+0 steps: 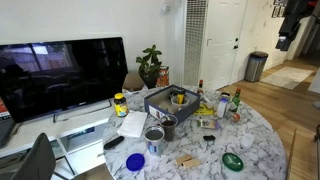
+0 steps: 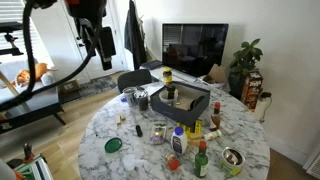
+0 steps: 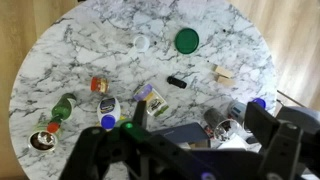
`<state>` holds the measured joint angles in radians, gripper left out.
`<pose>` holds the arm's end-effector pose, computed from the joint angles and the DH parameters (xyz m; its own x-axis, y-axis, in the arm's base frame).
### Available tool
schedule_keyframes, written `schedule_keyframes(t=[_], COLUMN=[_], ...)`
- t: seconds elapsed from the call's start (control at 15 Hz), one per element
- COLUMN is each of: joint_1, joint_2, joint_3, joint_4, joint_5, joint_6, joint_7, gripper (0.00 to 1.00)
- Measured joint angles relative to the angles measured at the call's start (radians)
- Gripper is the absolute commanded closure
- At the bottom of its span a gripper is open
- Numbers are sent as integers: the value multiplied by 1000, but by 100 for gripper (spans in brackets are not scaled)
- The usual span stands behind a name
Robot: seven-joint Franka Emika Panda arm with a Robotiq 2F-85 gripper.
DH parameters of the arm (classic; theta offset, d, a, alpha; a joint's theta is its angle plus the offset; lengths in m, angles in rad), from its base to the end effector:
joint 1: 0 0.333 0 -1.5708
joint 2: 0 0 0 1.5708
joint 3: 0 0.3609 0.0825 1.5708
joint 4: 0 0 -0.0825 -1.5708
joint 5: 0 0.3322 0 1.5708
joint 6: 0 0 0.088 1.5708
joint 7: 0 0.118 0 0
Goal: Turn the toy car over
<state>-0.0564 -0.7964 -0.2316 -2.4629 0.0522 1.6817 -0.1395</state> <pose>0.2183 -0.0838 0.5728 0.9955 -0.0893 0.0304 -0.0809 -0.9737 -0.2129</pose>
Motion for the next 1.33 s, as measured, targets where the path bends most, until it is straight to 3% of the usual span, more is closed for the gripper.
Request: schedule_keyframes(t=[0.47,0.67,1.0,1.33], joint_1=[0,31,147,204], joint_2=[0,52,308,624], joint_3=[1,43,183,308], joint_4=[0,11,37,131], joint_5=[0,7,30,8], joint_6=[0,1,72,109], joint_7=[0,-22,-36,-45], gripper=[0,0,0,0])
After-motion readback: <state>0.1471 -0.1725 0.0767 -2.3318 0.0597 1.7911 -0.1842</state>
